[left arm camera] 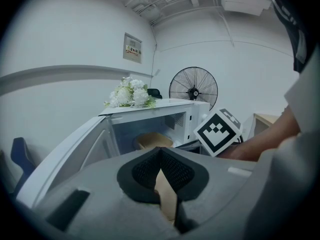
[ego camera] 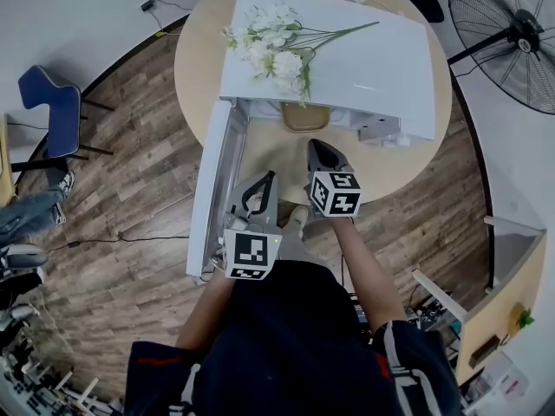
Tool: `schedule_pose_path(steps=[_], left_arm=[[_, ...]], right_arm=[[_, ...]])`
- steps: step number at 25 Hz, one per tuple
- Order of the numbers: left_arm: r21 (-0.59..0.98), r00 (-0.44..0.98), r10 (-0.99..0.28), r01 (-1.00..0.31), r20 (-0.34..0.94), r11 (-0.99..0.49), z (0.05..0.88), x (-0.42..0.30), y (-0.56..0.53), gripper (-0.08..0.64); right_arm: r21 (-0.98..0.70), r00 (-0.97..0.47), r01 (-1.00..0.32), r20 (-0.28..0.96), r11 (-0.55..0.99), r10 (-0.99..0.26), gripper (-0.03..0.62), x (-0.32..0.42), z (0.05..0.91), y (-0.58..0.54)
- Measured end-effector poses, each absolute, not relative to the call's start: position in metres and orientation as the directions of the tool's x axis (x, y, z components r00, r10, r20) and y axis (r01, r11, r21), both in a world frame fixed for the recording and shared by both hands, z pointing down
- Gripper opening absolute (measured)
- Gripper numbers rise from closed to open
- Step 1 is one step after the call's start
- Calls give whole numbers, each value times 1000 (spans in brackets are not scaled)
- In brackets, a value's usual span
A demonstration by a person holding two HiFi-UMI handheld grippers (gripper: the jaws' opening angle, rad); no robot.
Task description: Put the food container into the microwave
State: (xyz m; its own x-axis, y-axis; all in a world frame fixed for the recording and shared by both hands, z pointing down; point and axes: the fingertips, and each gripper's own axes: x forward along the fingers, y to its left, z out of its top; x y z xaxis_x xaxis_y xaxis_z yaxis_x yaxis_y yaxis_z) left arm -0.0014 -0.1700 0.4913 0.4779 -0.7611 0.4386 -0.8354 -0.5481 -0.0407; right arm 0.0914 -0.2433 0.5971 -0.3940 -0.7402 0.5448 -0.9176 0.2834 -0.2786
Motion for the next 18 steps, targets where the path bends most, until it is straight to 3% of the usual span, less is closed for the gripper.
schedule_pose_path(steps=[18], left_arm=[[-25,470,-742,-837,477,-547,509,0,-173,15]], right_arm=[[-193,-376,-925,577,326,-725,11,90,617,-269]])
